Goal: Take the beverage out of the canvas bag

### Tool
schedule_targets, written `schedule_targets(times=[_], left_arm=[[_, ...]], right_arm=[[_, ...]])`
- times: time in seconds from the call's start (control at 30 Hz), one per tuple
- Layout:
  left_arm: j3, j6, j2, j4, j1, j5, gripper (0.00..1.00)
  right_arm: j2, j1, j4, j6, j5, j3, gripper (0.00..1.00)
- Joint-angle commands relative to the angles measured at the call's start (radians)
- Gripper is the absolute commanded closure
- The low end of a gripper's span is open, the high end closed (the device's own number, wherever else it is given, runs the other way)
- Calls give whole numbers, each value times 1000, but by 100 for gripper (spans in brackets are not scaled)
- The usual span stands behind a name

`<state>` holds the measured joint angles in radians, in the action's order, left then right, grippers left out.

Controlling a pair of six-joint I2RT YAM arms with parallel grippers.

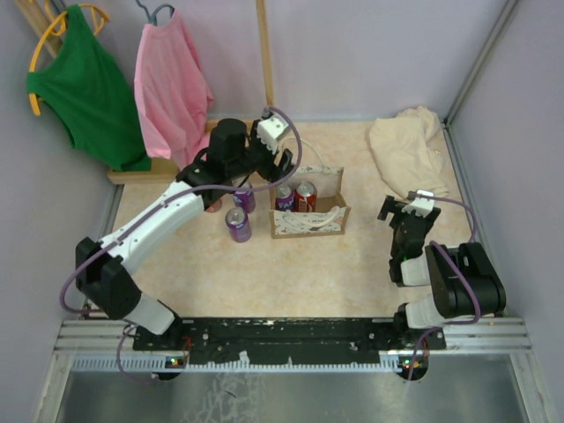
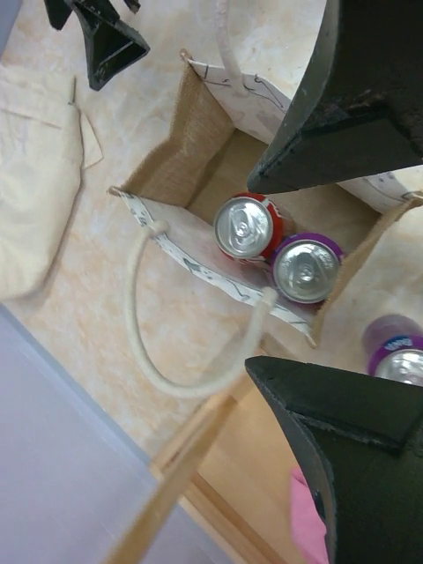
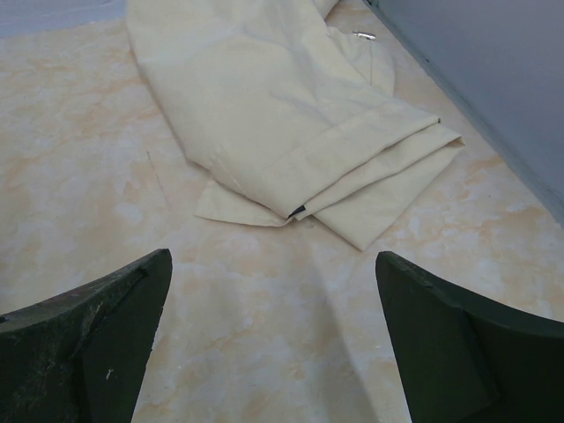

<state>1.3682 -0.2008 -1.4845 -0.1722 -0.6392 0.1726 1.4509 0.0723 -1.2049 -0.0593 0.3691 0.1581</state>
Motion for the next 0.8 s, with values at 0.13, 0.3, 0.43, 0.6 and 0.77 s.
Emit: schedule_targets(times=[0.13, 0.3, 0.43, 0.6, 0.77], left_arm=[[174, -84, -225, -37, -30, 175, 18], [204, -81, -304, -50, -36, 229, 14], [214, -83, -342, -70, -40, 238, 15], [193, -97, -360, -71, -43, 236, 14], [197, -97, -387, -97, -43, 223, 16]], right_arm=[[2, 9, -43, 11, 17, 14, 1], [2, 9, -44, 11, 17, 14, 1], [2, 9, -44, 11, 17, 14, 1], [2, 9, -43, 12, 17, 14, 1], [2, 9, -42, 11, 17, 14, 1]])
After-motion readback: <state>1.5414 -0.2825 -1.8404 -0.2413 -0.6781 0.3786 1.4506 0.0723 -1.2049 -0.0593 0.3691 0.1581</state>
